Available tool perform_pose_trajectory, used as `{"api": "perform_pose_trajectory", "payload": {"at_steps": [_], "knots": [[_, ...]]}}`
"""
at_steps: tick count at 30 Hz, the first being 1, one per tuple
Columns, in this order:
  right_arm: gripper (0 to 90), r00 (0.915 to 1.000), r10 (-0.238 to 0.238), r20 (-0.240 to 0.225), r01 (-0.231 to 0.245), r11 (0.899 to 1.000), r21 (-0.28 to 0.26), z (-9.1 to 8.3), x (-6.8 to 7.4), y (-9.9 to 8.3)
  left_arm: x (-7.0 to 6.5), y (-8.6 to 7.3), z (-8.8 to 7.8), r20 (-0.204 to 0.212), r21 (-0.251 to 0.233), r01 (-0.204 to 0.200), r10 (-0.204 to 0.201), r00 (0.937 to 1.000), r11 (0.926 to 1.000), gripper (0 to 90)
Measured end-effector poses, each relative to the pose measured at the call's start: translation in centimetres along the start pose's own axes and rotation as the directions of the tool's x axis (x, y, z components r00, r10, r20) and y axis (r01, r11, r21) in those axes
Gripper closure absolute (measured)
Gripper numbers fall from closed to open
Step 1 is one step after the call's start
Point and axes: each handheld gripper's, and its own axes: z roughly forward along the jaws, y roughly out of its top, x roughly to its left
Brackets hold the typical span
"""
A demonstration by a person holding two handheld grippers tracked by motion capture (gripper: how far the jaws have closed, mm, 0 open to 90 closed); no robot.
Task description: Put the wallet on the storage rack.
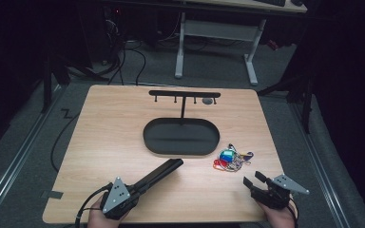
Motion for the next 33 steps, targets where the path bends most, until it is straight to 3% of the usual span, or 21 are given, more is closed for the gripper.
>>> {"api": "perform_pose_trajectory", "payload": {"at_steps": [9,12,14,20,29,33], "knots": [[39.1,1.0,-0.008,-0.004,0.008,1.0,-0.002,-0.3,0.1,0.0,-0.7,0.2,-0.2,0.025,-0.013,0.003,-0.003,0.9997,0.9999,82.3],[39.2,1.0,-0.002,-0.002,0.002,1.0,-0.005,-0.2,0.1,0.0,-0.1,0.2,-0.4,0.017,-0.019,0.034,-0.034,0.9993,0.9992,82.3],[39.1,1.0,0.0,-0.004,0.0,1.0,-0.001,0.1,0.0,0.0,0.8,0.0,-0.7,0.008,-0.038,0.086,-0.086,0.9963,0.9956,82.2],[39.1,0.9999,-0.001,-0.012,0.001,1.0,0.004,0.0,0.1,0.0,2.1,-0.3,-1.0,0.001,-0.055,0.144,-0.144,0.9895,0.988,81.7],[39.1,0.9999,0.011,-0.012,-0.011,1.0,0.002,0.0,-0.2,0.0,3.5,-1.0,-1.3,-0.038,-0.084,0.172,-0.176,0.9837,0.9815,78.9],[39.1,0.9998,0.008,-0.016,-0.008,1.0,0.01,0.1,-0.2,-0.1,4.1,-1.2,-1.4,-0.03,-0.091,0.186,-0.189,0.9815,0.9784,78.2]]}}
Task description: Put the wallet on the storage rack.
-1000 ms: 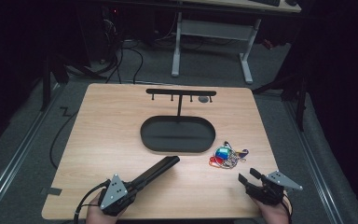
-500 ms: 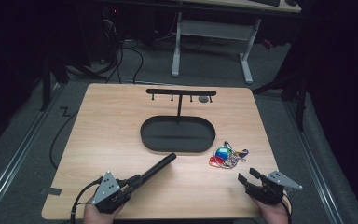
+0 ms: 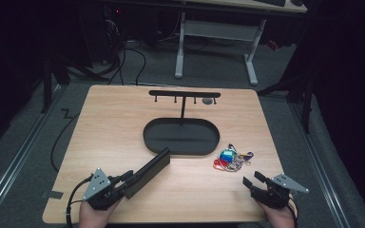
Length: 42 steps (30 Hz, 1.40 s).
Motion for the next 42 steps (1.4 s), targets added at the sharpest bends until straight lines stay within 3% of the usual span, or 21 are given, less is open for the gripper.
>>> {"api": "perform_pose_trajectory", "payload": {"at_steps": [4,5,9,14,22,26,27,30,32,35,40,41,42], "knots": [[39.1,1.0,-0.001,0.0,0.001,1.0,-0.004,-0.4,0.1,-0.1,-0.2,-0.1,-0.1,0.009,-0.001,0.0,0.0,1.0,1.0,75.4],[39.1,1.0,0.003,0.001,-0.003,1.0,-0.01,-0.5,0.0,-0.1,-0.4,-0.1,0.0,0.009,0.016,-0.007,0.007,0.9999,0.9998,71.3],[39.0,0.9999,0.013,-0.001,-0.013,1.0,-0.018,-0.4,-0.2,0.0,-0.4,-0.2,0.3,0.012,0.035,-0.018,0.018,0.9998,0.9992,69.0],[39.0,0.9999,0.01,-0.005,-0.01,1.0,-0.007,-0.1,-0.3,0.0,-0.8,-0.3,0.9,-0.001,0.067,-0.058,0.058,0.9983,0.9961,63.6],[38.9,0.9999,0.004,-0.01,-0.004,1.0,-0.016,-0.4,0.0,0.0,-1.5,-0.2,1.1,-0.025,0.124,-0.122,0.126,0.9918,0.9848,57.0],[38.9,0.9999,0.013,-0.007,-0.013,1.0,-0.009,-0.1,-0.2,0.0,-1.4,0.1,1.6,0.001,0.159,-0.112,0.113,0.9936,0.9808,55.5],[38.9,0.9999,0.013,-0.009,-0.014,1.0,-0.006,0.0,-0.4,0.0,-1.3,0.4,1.8,0.015,0.187,-0.103,0.102,0.9946,0.9769,53.8],[38.9,0.9998,0.016,-0.009,-0.017,1.0,-0.009,-0.2,-0.3,-0.1,-1.2,0.8,2.1,0.01,0.211,-0.087,0.087,0.9962,0.9737,52.3],[38.9,0.9998,0.015,-0.01,-0.016,1.0,-0.016,-0.5,-0.2,-0.1,-1.1,1.3,2.6,0.01,0.254,-0.085,0.085,0.9963,0.9635,53.9],[38.9,0.9998,0.011,-0.019,-0.012,0.999,-0.03,-0.7,-0.2,0.1,-1.2,2.4,3.0,0.0,0.322,-0.132,0.139,0.9903,0.9376,55.2],[38.9,0.9991,0.029,-0.033,-0.03,0.999,-0.031,-0.5,-0.6,0.1,-1.3,3.8,3.3,0.015,0.377,-0.15,0.157,0.9876,0.9138,59.0],[38.9,0.9988,0.031,-0.037,-0.032,0.999,-0.027,-0.4,-0.7,0.0,-1.2,4.0,3.5,0.024,0.41,-0.158,0.163,0.9863,0.8982,59.2],[38.9,0.9988,0.031,-0.037,-0.032,0.999,-0.027,-0.4,-0.7,0.0,-1.2,4.0,3.5,0.024,0.41,-0.158,0.163,0.9863,0.8982,59.3]]}}
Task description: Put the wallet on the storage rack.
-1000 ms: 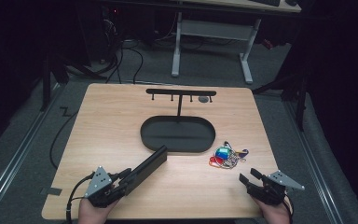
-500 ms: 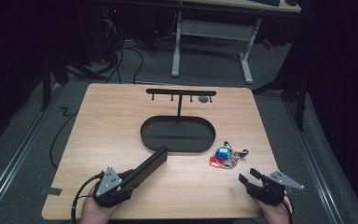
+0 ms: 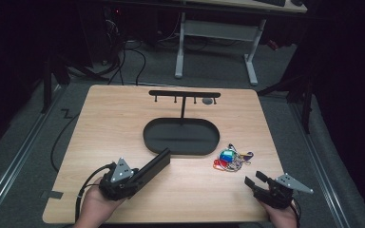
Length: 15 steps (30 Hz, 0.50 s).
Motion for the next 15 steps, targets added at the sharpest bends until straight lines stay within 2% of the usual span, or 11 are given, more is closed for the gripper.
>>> {"api": "perform_pose_trajectory", "payload": {"at_steps": [4,7,13,15], "knots": [[38.9,1.0,-0.001,-0.001,0.001,1.0,-0.007,-0.2,0.0,0.0,0.1,0.6,0.0,-0.007,0.056,-0.023,0.024,0.9997,0.9982,59.8],[38.9,1.0,0.003,-0.002,-0.003,1.0,-0.006,-0.2,0.1,0.1,0.1,1.4,-0.1,-0.008,0.119,-0.06,0.061,0.9981,0.9911,60.8],[38.9,1.0,0.009,-0.002,-0.009,1.0,0.014,0.4,0.1,-0.1,0.4,3.1,-0.2,-0.001,0.197,-0.061,0.062,0.9981,0.9785,59.8],[38.9,0.9999,0.011,0.0,-0.011,1.0,0.018,0.4,0.1,-0.1,0.5,3.3,-0.1,0.005,0.207,-0.058,0.058,0.9983,0.9767,59.9]]}}
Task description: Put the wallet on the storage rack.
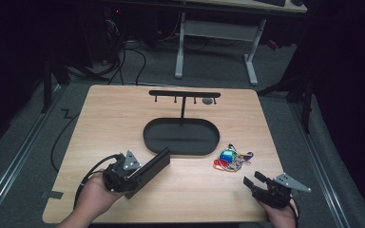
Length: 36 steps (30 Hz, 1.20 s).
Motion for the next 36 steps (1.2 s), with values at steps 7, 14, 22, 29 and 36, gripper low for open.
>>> {"api": "perform_pose_trajectory", "payload": {"at_steps": [7,14,22,29,36], "knots": [[39.0,1.0,0.003,0.008,-0.003,1.0,-0.008,-0.3,-0.1,0.1,0.3,1.2,0.5,0.013,0.078,-0.034,0.033,0.9994,0.9964,61.6],[39.0,1.0,-0.003,0.003,0.003,1.0,-0.004,-0.2,-0.1,0.0,0.4,2.2,1.2,0.027,0.161,-0.04,0.036,0.999,0.9862,65.2],[39.1,0.9999,0.013,-0.004,-0.013,1.0,-0.009,-0.4,-0.3,0.1,-0.1,2.6,1.4,0.006,0.198,-0.096,0.097,0.9953,0.9755,73.0],[39.0,0.9999,0.01,-0.006,-0.01,1.0,-0.011,-0.4,-0.3,0.1,-1.0,3.3,0.8,-0.03,0.162,-0.185,0.192,0.981,0.9694,73.3],[39.3,0.9999,0.008,-0.009,-0.008,1.0,-0.014,-0.4,-0.2,0.1,-1.6,4.1,0.1,-0.043,0.115,-0.268,0.274,0.9608,0.9566,73.8]]}}
